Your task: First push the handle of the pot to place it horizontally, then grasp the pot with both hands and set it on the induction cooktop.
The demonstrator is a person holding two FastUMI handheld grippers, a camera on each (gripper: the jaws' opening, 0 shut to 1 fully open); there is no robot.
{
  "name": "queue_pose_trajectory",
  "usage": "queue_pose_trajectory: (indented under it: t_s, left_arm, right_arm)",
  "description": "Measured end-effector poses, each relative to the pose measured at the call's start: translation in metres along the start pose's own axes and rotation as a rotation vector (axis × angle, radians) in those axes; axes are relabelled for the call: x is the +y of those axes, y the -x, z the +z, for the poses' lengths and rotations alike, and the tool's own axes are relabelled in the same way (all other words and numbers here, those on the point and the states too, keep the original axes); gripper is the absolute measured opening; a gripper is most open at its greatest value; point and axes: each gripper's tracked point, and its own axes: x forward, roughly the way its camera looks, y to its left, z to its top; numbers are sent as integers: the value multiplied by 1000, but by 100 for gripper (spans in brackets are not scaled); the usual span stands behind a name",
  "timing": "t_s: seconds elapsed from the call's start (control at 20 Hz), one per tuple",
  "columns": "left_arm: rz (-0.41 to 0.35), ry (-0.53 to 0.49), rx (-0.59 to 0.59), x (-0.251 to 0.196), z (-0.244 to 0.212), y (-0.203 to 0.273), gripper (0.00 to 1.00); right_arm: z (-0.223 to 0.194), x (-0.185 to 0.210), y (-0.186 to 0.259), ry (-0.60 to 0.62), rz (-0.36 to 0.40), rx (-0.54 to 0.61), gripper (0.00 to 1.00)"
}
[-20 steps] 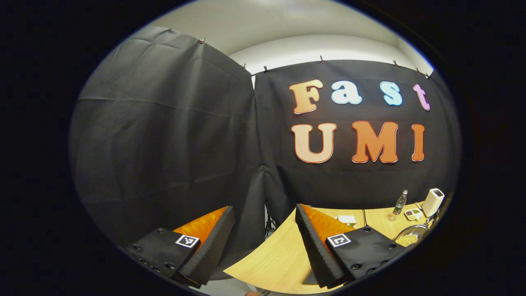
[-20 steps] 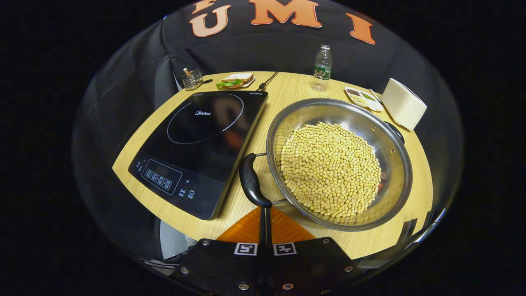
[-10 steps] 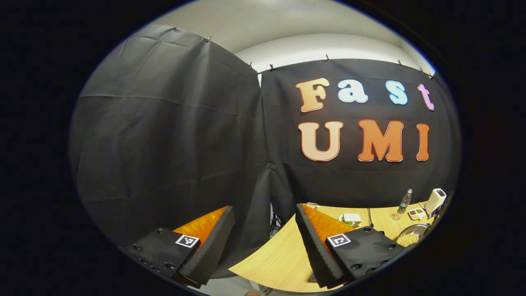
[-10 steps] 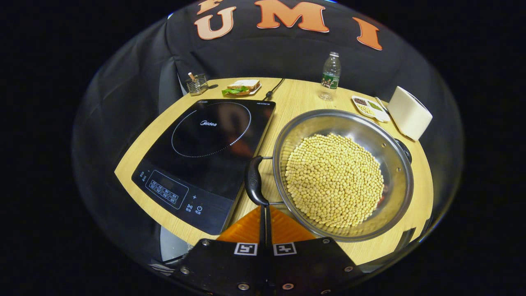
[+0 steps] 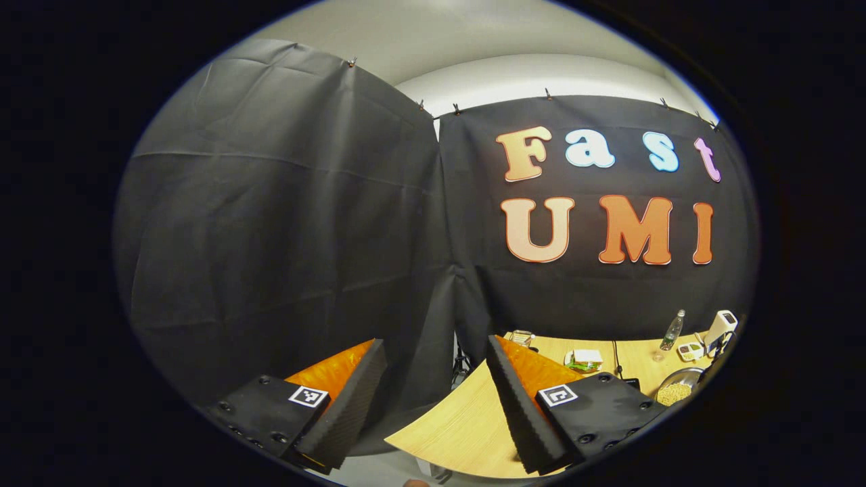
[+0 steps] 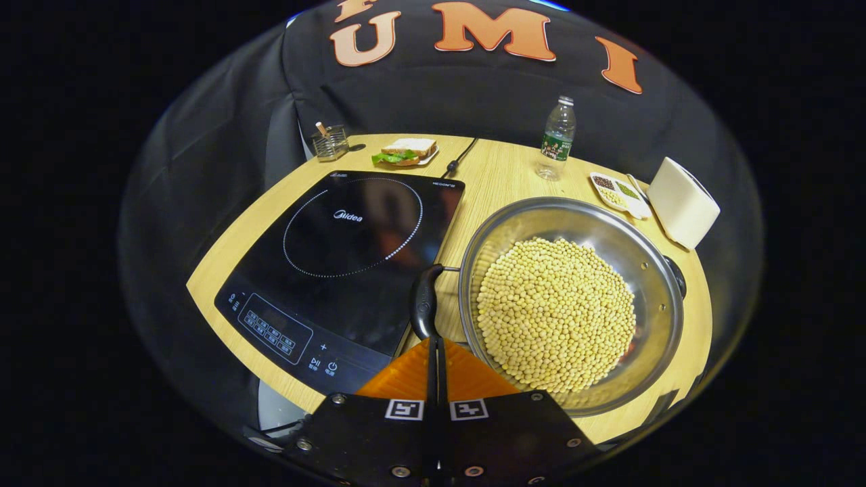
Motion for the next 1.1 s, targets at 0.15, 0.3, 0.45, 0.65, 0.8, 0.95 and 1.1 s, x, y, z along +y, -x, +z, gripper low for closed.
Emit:
queue_pose_trajectory:
  t_s: [0.15, 0.3, 0.45, 0.65, 0.8, 0.95, 1.1]
  left_arm:
    - [-10, 5, 12, -3, -5, 3, 98]
    - [-36, 2, 26, -16, -12, 5, 97]
    - [-73, -1, 50, -30, -20, 7, 98]
    - [-138, -8, 84, -55, -32, 8, 98]
    - [-187, -15, 100, -74, -37, 7, 98]
    - [-239, -3, 131, -95, -46, 6, 98]
    - [-295, 18, 156, -120, -51, 4, 98]
  right_arm:
    - [5, 2, -5, 6, -3, -12, 0]
    - [12, 4, -10, 8, -7, -22, 0]
    - [19, 6, -17, -4, -6, -35, 0]
    - [29, 8, -27, -8, -2, -50, 0]
    - [37, 8, -32, -6, -2, -67, 0]
    - [42, 9, -38, -38, 2, -72, 0]
    - [50, 10, -41, -39, 3, -96, 0]
